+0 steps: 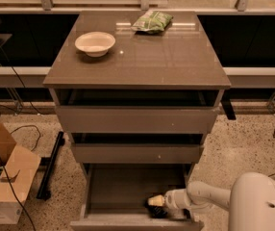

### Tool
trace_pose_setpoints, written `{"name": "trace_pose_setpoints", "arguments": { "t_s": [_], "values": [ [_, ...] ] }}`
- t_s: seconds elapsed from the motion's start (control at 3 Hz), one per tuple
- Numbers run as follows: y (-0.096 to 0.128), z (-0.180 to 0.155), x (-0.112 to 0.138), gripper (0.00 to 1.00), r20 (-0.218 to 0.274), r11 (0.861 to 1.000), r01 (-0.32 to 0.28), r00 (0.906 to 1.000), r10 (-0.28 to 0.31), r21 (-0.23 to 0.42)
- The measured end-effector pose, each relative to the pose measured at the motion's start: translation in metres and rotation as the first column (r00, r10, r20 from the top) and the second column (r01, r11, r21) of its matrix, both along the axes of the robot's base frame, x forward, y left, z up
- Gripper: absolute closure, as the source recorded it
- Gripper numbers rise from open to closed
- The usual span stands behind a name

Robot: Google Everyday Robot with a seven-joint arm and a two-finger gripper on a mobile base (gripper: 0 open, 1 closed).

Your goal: Place rxbar blueberry into bottom drawer

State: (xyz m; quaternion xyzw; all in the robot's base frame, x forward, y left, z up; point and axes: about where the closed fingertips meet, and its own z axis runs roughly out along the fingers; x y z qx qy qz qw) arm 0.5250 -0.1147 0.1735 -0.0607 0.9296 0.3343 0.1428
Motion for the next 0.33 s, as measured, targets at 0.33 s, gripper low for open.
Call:
{"name": "trace_pose_setpoints", "arguments": {
  "t_s": [0.33],
  "values": [
    [0.0015, -0.0007, -0.0007, 0.0, -0.002, 1.0, -0.002, 1.0, 0.002, 0.001]
  ]
}}
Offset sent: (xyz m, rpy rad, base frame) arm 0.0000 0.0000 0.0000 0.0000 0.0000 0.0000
